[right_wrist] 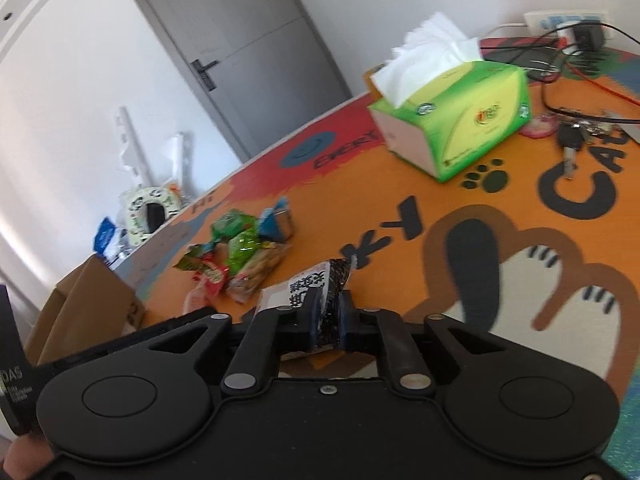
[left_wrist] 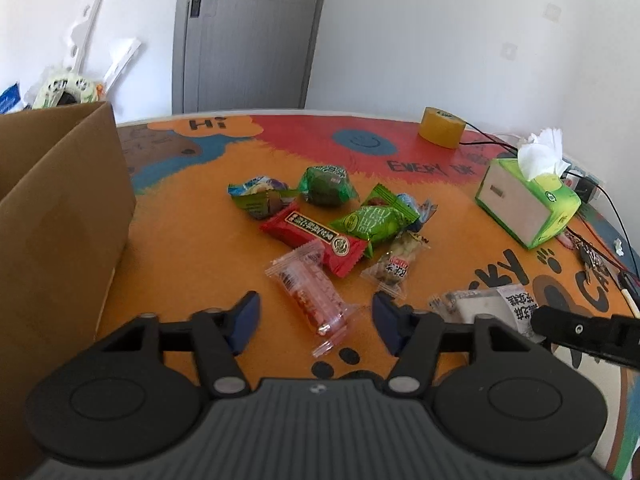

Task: Organize snacks
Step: 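Lower right tool onto white printed bread packet while left tool approaches pink candy stick packet, then close left tool on pink candy stick packet while right tool grips white bread packet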

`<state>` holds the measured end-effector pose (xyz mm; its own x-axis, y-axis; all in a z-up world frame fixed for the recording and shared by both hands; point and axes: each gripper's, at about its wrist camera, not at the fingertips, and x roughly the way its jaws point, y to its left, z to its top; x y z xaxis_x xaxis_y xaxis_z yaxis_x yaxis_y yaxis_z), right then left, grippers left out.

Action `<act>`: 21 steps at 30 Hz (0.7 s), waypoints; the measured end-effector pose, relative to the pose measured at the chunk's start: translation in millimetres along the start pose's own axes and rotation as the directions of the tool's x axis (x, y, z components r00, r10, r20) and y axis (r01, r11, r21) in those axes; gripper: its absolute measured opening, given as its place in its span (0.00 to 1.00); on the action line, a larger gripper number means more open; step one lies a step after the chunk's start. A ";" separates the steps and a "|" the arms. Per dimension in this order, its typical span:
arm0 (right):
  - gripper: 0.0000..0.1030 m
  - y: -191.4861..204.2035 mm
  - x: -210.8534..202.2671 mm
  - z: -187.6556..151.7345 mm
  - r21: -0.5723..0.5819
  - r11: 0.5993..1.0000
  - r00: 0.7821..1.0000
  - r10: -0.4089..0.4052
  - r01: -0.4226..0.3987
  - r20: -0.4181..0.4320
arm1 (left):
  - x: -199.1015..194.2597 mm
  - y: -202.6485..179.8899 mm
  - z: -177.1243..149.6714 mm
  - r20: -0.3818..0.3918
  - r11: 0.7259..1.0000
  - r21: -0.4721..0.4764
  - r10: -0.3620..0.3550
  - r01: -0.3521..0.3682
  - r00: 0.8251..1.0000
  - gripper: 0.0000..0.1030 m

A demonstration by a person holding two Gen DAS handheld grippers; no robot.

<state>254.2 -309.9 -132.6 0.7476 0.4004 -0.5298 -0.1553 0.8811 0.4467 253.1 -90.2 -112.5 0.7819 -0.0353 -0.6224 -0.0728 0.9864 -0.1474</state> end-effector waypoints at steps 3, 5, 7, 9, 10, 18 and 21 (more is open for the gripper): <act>0.30 5.9 1.2 -1.6 -0.025 1.000 1.000 -0.014 0.014 0.001 | -0.7 2.1 -0.6 0.008 1.000 0.002 0.006 -0.006 1.000 0.30; 0.49 11.2 2.5 -1.9 -0.040 0.999 1.000 -0.010 0.010 0.001 | -1.7 6.9 -0.8 0.005 1.000 -0.010 -0.002 0.002 1.000 0.20; 0.62 18.0 3.5 -3.8 -0.064 0.998 1.000 -0.014 0.015 0.007 | -3.7 9.6 -1.6 0.005 1.000 -0.011 -0.010 0.010 1.000 0.20; 0.73 25.7 5.5 -6.0 -0.090 0.996 1.000 -0.027 0.028 0.009 | -6.3 11.5 -2.9 0.003 1.000 -0.011 -0.012 0.012 1.000 0.19; 0.76 28.6 7.3 -7.3 -0.101 0.994 1.000 -0.028 0.029 0.010 | -7.4 12.3 -3.4 0.002 1.000 -0.013 -0.015 0.015 1.000 0.19; 0.84 45.5 22.7 -14.3 -0.164 0.984 0.997 -0.074 0.073 -0.003 | -18.7 19.5 -9.4 -0.013 0.999 -0.035 -0.027 0.027 1.000 0.19; 0.84 48.9 26.8 -15.3 -0.178 0.980 0.995 -0.097 0.094 -0.011 | -22.3 21.7 -11.5 -0.017 0.999 -0.042 -0.031 0.030 0.999 0.19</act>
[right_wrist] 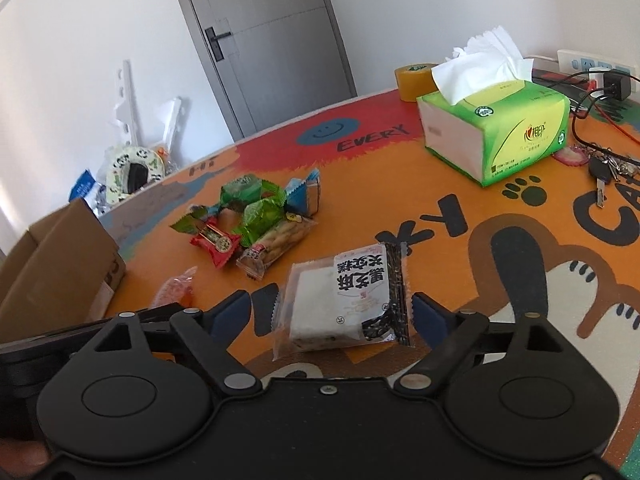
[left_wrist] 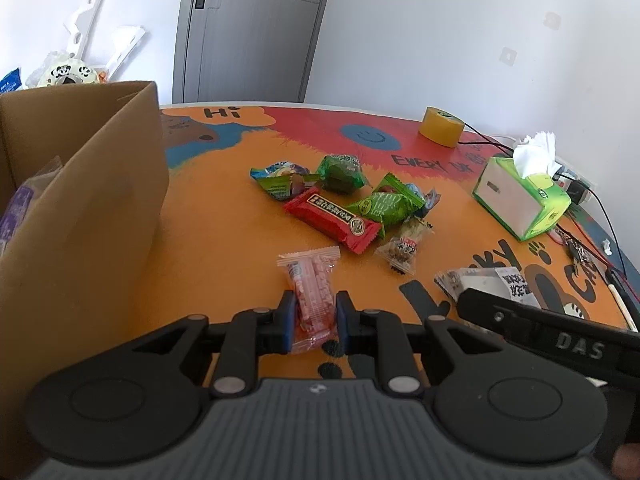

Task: Organize snacks
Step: 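Close left tool on pink candy stick packet while right tool grips white bread packet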

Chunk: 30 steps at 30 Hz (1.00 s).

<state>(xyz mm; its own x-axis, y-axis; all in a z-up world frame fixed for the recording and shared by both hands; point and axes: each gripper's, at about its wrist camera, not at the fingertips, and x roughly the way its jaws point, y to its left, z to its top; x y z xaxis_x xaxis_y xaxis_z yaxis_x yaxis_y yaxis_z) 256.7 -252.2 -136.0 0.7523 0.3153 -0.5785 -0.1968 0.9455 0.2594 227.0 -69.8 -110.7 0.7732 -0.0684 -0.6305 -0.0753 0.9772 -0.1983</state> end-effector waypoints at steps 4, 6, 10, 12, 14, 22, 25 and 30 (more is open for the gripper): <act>0.78 5.3 0.3 -3.5 -0.036 0.999 0.999 -0.034 0.034 0.004 | -3.7 -0.8 -2.0 -0.014 1.000 0.017 -0.001 0.001 1.000 0.22; 0.71 3.8 -1.3 -4.3 -0.037 0.998 0.999 -0.046 0.047 0.011 | -4.2 -3.5 -1.6 -0.022 1.000 0.028 0.011 -0.010 1.000 0.23; 0.63 -3.3 -5.9 -2.8 -0.008 1.000 1.000 -0.029 0.029 0.004 | -2.2 -8.5 -1.5 -0.022 0.999 0.045 0.022 -0.021 1.000 0.35; 0.64 -3.7 -7.4 -3.0 -0.015 0.999 0.999 -0.034 0.034 0.003 | -1.1 -11.6 -2.0 -0.016 0.998 0.054 0.037 -0.036 0.999 0.39; 0.70 -3.4 -7.8 -3.8 -0.024 0.999 0.999 -0.037 0.037 0.007 | 0.6 -13.8 -2.7 -0.008 0.997 0.060 0.042 -0.042 0.999 0.41; 0.74 5.8 0.6 -5.6 -0.077 0.996 0.999 -0.044 0.044 0.014 | 4.8 -16.0 -4.0 0.021 0.995 0.084 0.059 -0.061 0.998 0.36; 0.70 5.9 -0.2 -5.5 -0.079 0.996 0.999 -0.041 0.041 0.013 | 4.1 -13.7 -4.4 0.025 0.995 0.083 0.057 -0.059 0.998 0.28; 0.55 0.4 -8.5 -4.4 -0.050 0.999 1.000 -0.011 0.012 0.009 | -2.9 -11.1 -3.8 0.023 0.997 0.058 0.046 -0.047 0.999 0.21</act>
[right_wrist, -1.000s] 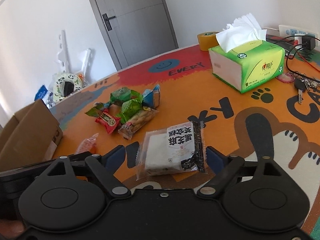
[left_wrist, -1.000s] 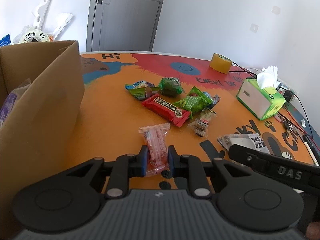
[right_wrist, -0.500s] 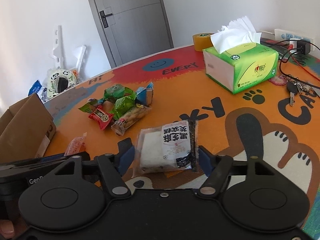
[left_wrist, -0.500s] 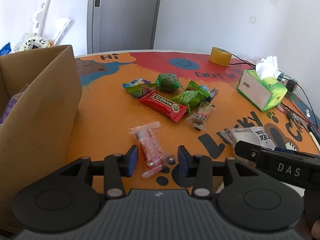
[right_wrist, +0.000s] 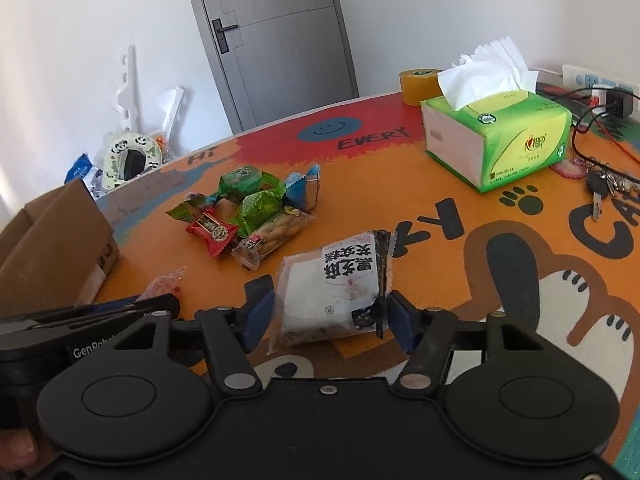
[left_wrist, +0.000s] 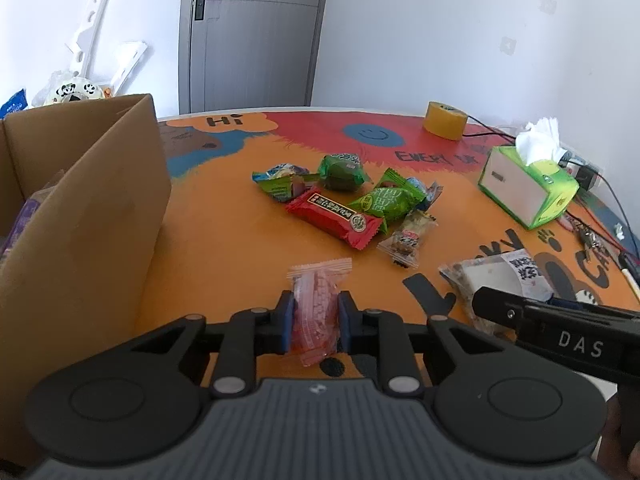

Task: Organize snacks
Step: 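Close left tool on pink candy stick packet while right tool grips white bread packet, then carry pink packet in left tool and white packet in right tool over the box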

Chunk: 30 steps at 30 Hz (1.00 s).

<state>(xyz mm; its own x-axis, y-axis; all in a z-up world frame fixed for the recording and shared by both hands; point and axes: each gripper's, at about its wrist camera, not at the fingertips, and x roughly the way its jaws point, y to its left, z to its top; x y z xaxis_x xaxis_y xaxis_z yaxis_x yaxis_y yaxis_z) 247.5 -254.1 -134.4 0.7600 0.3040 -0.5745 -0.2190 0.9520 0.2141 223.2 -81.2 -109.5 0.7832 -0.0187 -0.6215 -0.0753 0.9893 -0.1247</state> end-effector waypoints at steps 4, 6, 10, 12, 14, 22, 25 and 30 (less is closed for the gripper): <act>0.53 0.9 -9.8 -1.8 0.010 1.000 1.000 0.008 -0.009 0.015 | -13.8 -3.5 -0.8 0.023 1.000 0.012 -0.021 0.020 1.000 0.20; 0.52 2.0 -16.2 -1.0 0.015 1.000 0.999 0.015 -0.016 0.028 | -21.2 -3.9 -0.5 0.036 1.000 0.013 -0.027 0.026 0.999 0.20; 0.52 4.9 -31.0 4.6 0.025 0.999 0.998 0.031 -0.033 0.062 | -35.4 -2.6 1.6 0.061 0.999 0.012 -0.035 0.035 0.998 0.20; 0.52 7.9 -39.4 7.4 0.025 0.999 0.996 0.043 -0.045 0.080 | -44.1 -1.2 3.5 0.078 0.999 0.006 -0.040 0.039 0.996 0.20; 0.52 10.8 -46.9 9.3 0.019 0.999 0.994 0.049 -0.051 0.096 | -52.3 -0.5 4.9 0.094 0.999 0.003 -0.043 0.043 0.995 0.20; 0.52 22.1 -71.2 13.1 0.012 0.996 0.986 0.081 -0.084 0.144 | -84.0 6.5 7.9 0.149 0.999 -0.004 -0.050 0.051 0.988 0.20; 0.52 27.0 -78.4 13.6 0.007 0.995 0.983 0.093 -0.095 0.160 | -96.5 11.0 9.3 0.173 0.999 -0.009 -0.050 0.052 0.984 0.20; 0.52 38.6 -90.3 17.5 -0.007 0.992 0.974 0.124 -0.125 0.187 | -116.5 20.0 12.7 0.211 0.999 -0.021 -0.045 0.050 0.976 0.20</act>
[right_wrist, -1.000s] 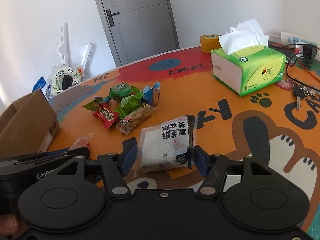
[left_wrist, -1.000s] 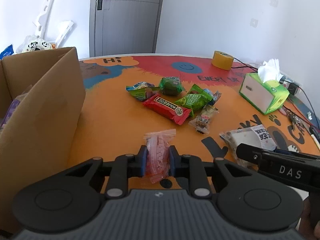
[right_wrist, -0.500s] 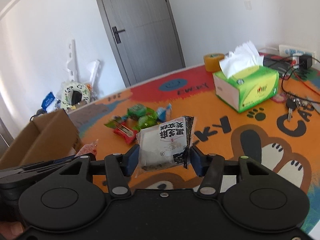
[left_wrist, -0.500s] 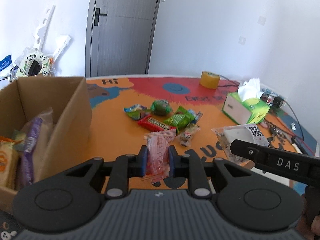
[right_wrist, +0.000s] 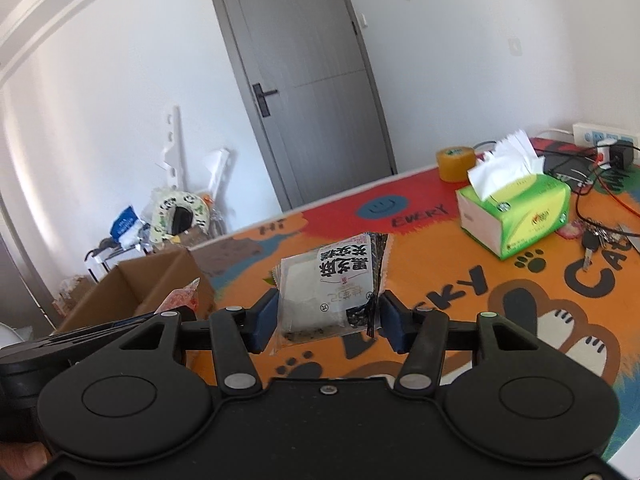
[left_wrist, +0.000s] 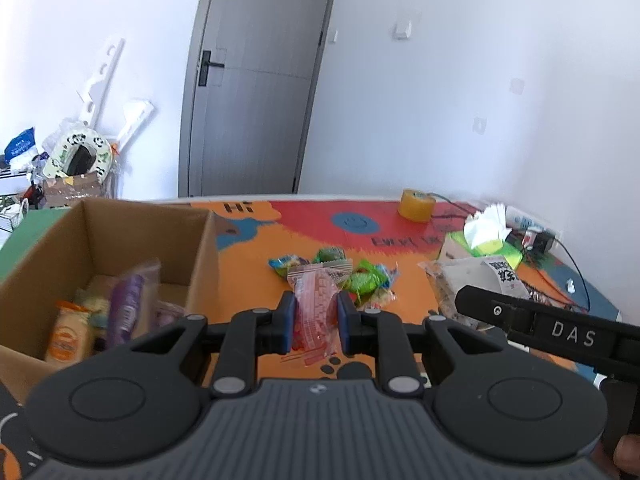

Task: Organize snacks
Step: 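Carry pink packet in left tool and white packet in right tool over the box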

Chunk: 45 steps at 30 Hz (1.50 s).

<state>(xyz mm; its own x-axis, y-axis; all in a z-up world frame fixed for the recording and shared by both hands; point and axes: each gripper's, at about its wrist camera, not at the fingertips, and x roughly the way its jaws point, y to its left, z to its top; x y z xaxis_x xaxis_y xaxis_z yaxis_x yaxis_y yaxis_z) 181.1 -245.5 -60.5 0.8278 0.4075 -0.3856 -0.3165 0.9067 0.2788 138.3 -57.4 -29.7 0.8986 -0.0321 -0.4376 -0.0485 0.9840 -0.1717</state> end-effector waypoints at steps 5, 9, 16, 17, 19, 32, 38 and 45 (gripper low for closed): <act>0.52 11.7 -5.0 3.6 -0.008 1.000 0.999 0.030 -0.030 0.019 | -15.7 9.7 7.1 0.038 1.000 -0.012 0.007 -0.006 0.999 0.20; 0.52 19.6 -7.3 5.9 -0.014 0.999 0.998 0.053 -0.052 0.031 | -26.0 16.1 11.4 0.063 1.000 -0.021 0.015 -0.013 0.998 0.20; 0.51 35.1 -7.8 10.3 -0.029 0.996 0.995 0.091 -0.090 0.039 | -41.5 31.4 18.1 0.096 0.999 -0.042 0.031 -0.027 0.995 0.20; 0.51 37.2 -7.3 10.9 -0.031 0.995 0.995 0.097 -0.095 0.039 | -43.0 34.0 19.0 0.098 0.999 -0.045 0.035 -0.031 0.995 0.20; 0.51 42.0 -5.4 11.2 -0.034 0.993 0.993 0.111 -0.109 0.036 | -45.3 39.5 20.4 0.103 0.998 -0.053 0.048 -0.042 0.994 0.20; 0.51 80.5 18.0 11.6 -0.058 0.981 0.983 0.184 -0.184 0.002 | -50.2 91.6 26.2 0.106 0.986 -0.110 0.139 -0.127 0.985 0.20; 0.51 102.4 34.0 11.6 -0.079 0.973 0.976 0.217 -0.218 -0.018 | -42.2 118.5 26.6 0.090 0.975 -0.143 0.181 -0.167 0.979 0.20; 0.51 122.0 53.2 13.2 -0.095 0.967 0.971 0.234 -0.237 -0.040 | -25.8 137.2 32.0 0.071 0.969 -0.161 0.198 -0.185 0.978 0.20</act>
<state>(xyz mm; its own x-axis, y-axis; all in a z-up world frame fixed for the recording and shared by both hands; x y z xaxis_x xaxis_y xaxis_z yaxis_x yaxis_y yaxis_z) 192.7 -114.7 -35.4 0.7116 0.6126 -0.3439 -0.5461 0.7903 0.2777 122.4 84.1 -13.8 0.8999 0.1764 -0.3989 -0.2836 0.9315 -0.2278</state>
